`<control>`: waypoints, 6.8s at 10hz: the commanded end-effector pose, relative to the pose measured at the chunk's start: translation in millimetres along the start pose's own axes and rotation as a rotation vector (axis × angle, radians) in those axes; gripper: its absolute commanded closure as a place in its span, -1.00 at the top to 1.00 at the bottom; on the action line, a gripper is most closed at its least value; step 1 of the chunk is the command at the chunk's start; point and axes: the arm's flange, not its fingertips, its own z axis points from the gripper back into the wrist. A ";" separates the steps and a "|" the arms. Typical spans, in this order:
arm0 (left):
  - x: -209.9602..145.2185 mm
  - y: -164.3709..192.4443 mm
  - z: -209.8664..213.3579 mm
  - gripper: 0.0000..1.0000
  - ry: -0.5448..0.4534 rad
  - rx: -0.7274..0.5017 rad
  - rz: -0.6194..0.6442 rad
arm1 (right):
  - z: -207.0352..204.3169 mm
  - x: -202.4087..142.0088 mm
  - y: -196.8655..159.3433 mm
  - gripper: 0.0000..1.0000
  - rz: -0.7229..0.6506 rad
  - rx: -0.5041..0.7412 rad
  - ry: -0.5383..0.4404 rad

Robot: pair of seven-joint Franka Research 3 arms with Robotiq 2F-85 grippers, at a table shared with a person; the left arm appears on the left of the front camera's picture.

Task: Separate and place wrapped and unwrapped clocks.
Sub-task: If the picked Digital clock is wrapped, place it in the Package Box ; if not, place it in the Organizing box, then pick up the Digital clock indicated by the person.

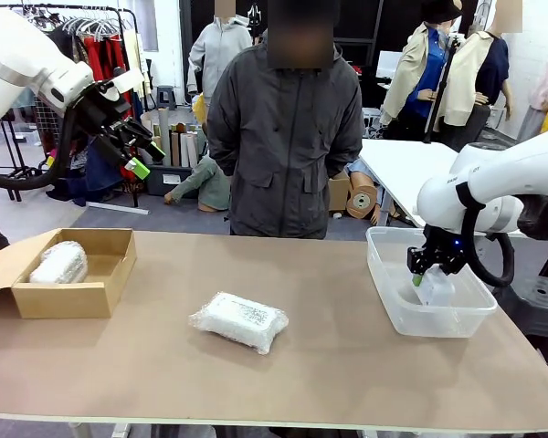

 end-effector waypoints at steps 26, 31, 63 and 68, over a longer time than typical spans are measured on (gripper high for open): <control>1.1 -1.1 1.2 1.00 -0.007 -0.003 -0.002 | 46.3 -14.5 38.4 1.00 0.049 -0.070 0.133; 1.1 -1.1 1.2 1.00 -0.007 -0.003 -0.002 | 79.6 -14.1 47.3 1.00 0.124 -0.054 0.131; 1.1 -1.1 1.2 1.00 -0.007 -0.003 -0.002 | 271.4 -62.5 104.8 1.00 1.267 0.459 -0.386; 1.1 -1.1 1.2 1.00 -0.007 -0.003 -0.002 | 256.8 -45.7 51.7 1.00 1.138 0.530 -0.415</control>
